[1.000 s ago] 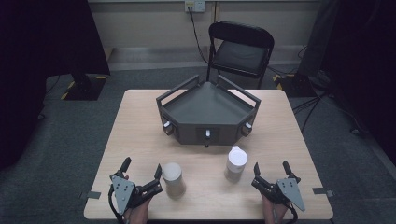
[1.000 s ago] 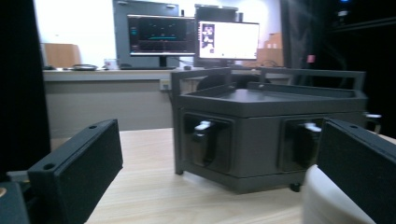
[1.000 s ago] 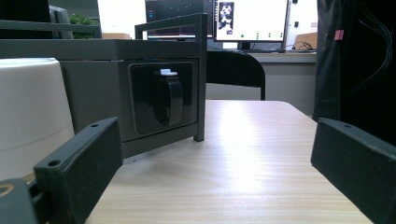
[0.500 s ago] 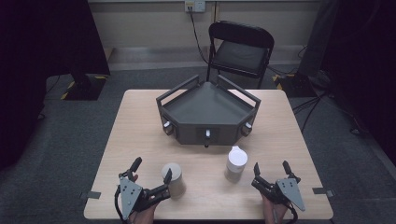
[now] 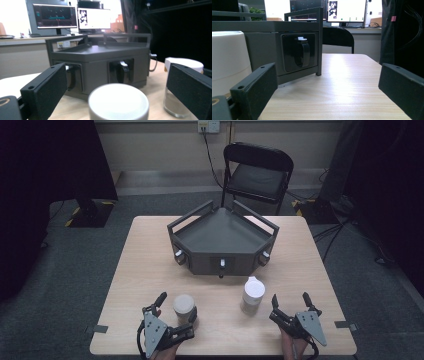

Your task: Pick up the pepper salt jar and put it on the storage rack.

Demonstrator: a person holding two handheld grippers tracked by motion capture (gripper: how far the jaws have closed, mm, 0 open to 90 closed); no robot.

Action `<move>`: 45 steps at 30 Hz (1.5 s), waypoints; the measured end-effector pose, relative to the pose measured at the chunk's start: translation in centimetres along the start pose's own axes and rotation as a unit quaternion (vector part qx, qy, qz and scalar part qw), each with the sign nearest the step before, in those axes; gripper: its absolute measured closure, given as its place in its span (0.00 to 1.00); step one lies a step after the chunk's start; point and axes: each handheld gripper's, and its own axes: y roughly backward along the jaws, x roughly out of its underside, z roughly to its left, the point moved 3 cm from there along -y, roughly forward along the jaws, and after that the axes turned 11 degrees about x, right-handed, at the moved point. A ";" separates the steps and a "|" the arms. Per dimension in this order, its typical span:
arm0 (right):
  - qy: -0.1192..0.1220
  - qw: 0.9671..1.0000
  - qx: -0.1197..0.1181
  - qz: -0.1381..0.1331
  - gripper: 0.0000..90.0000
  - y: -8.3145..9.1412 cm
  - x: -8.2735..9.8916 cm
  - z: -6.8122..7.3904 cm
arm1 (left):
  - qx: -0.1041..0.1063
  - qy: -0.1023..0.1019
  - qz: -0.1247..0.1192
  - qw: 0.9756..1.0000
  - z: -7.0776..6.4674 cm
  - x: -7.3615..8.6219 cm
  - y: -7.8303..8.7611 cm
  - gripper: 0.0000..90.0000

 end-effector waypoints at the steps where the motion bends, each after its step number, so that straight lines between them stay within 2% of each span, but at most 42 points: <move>1: 0.000 1.000 0.000 0.000 0.01 0.0 0.0 0.0 | -0.001 0.002 0.001 1.000 -0.1 0.1 -0.1 0.04; 6: 0.000 1.000 0.000 0.000 0.01 0.0 0.0 0.0 | 0.000 0.016 0.016 1.000 -0.1 0.7 -0.4 0.07; 10: 0.000 1.000 0.000 0.000 0.01 0.0 0.0 0.0 | -0.014 0.020 0.025 0.999 -0.5 1.0 -0.6 0.09; 12: 0.000 1.000 0.000 0.000 0.02 0.0 0.0 0.0 | -0.012 0.031 0.031 0.999 -0.3 1.1 -0.7 0.11; 19: 0.000 1.000 0.000 0.000 0.02 0.0 0.0 0.0 | -0.005 0.041 0.058 0.997 0.0 2.2 -1.0 0.15; 22: 0.000 1.000 0.000 0.000 0.02 0.0 0.0 0.0 | -0.007 0.040 0.057 0.998 0.0 2.5 -1.0 0.20; 37: 0.000 1.000 0.000 0.000 0.02 0.0 0.0 0.0 | 0.011 0.050 0.053 0.997 0.7 3.3 -1.2 0.37; 45: 0.000 1.000 0.000 0.000 0.02 0.0 0.0 0.0 | 0.004 0.043 0.050 0.998 0.4 3.5 -1.2 0.39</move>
